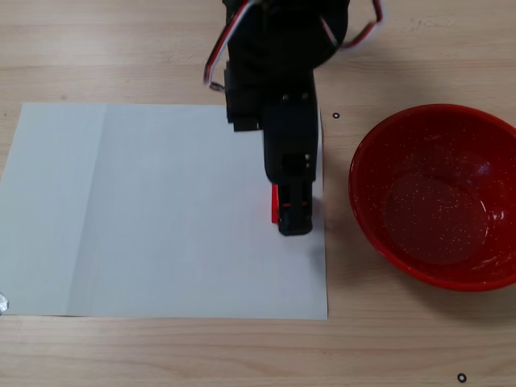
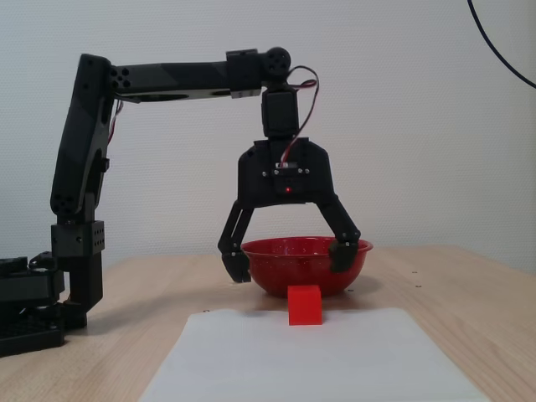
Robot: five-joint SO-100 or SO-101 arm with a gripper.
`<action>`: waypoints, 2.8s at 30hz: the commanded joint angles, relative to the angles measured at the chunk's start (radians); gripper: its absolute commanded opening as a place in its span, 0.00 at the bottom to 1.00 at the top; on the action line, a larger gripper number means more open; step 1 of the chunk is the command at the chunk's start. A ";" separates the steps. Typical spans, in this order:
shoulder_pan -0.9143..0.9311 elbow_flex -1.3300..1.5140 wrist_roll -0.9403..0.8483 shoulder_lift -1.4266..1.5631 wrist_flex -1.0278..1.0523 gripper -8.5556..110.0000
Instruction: Grasp the red cube and put it in the red bowl.
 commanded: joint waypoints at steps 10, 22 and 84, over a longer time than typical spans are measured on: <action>-0.025 -0.149 0.015 -0.018 -0.020 0.56; -0.023 -0.179 0.018 -0.072 -0.020 0.56; 0.009 -0.374 0.003 -0.275 0.005 0.47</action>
